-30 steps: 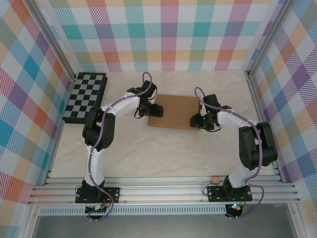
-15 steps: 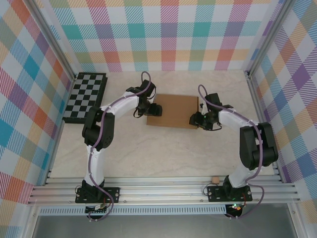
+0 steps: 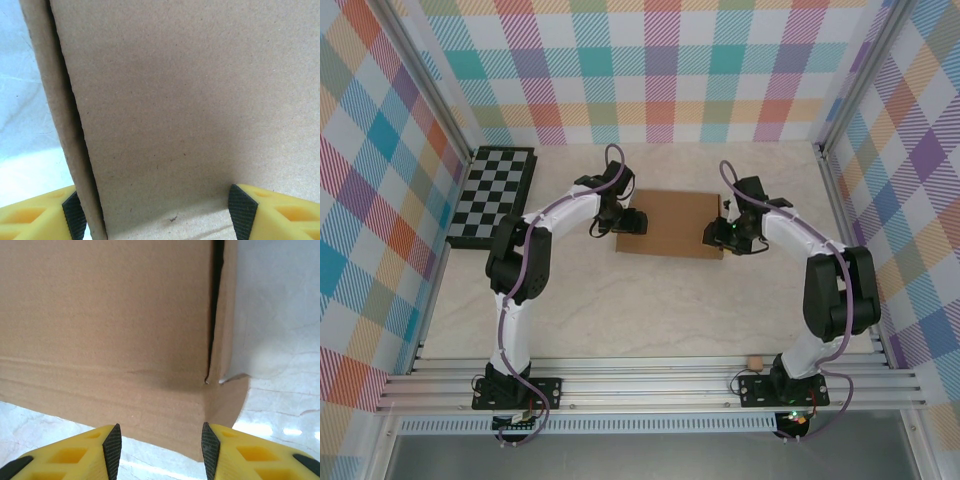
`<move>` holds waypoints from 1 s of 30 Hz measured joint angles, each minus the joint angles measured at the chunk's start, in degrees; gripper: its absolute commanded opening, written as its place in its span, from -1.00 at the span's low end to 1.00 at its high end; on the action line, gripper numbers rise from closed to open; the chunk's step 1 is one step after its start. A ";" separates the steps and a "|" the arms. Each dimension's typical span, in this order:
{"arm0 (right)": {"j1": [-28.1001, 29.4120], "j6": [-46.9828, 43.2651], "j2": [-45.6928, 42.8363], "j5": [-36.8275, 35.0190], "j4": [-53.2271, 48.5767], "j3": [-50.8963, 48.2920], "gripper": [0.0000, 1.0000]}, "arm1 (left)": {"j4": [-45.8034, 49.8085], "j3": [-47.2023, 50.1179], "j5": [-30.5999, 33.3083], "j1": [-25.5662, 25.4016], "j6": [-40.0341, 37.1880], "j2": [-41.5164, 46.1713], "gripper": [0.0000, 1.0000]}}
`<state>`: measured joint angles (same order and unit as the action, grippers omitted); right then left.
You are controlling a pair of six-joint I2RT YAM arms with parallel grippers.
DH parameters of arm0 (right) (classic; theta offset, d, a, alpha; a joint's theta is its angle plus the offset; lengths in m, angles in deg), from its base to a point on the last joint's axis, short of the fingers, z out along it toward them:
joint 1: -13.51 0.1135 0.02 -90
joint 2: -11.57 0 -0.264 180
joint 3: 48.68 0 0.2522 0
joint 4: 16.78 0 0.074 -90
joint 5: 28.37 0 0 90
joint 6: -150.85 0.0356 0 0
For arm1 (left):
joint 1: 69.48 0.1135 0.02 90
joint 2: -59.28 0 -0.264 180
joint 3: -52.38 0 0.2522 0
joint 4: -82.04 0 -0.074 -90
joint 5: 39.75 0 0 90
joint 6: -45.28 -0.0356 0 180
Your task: Fold the paper box
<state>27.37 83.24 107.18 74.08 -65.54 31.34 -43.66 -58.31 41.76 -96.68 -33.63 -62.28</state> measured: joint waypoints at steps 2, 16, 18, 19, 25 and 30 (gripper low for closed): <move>0.00 -0.70 0.35 -0.44 0.00 0.33 -0.03 | 0.00 0.00 0.00 0.00 0.00 0.00 0.49; -0.02 -2.10 3.26 -0.55 1.33 -0.92 0.10 | 0.02 -0.04 0.00 0.00 0.00 0.00 0.50; -0.02 -1.95 3.65 0.44 2.49 -1.25 0.09 | 0.02 -0.04 -0.02 0.00 0.00 0.00 0.50; -0.02 -1.88 3.93 0.96 3.10 -1.38 0.08 | 0.04 -0.04 -0.02 0.00 0.00 0.00 0.49; -0.02 -0.85 4.15 2.84 4.50 -1.84 0.00 | 0.02 -0.04 -0.02 0.00 0.02 0.00 0.49; -0.07 -0.92 3.98 1.38 3.76 -1.79 0.03 | 0.04 -0.04 -0.02 0.00 0.00 0.00 0.50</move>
<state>27.31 82.33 111.16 75.46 -61.78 29.55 -43.62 -58.35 41.74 -96.68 -33.63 -62.28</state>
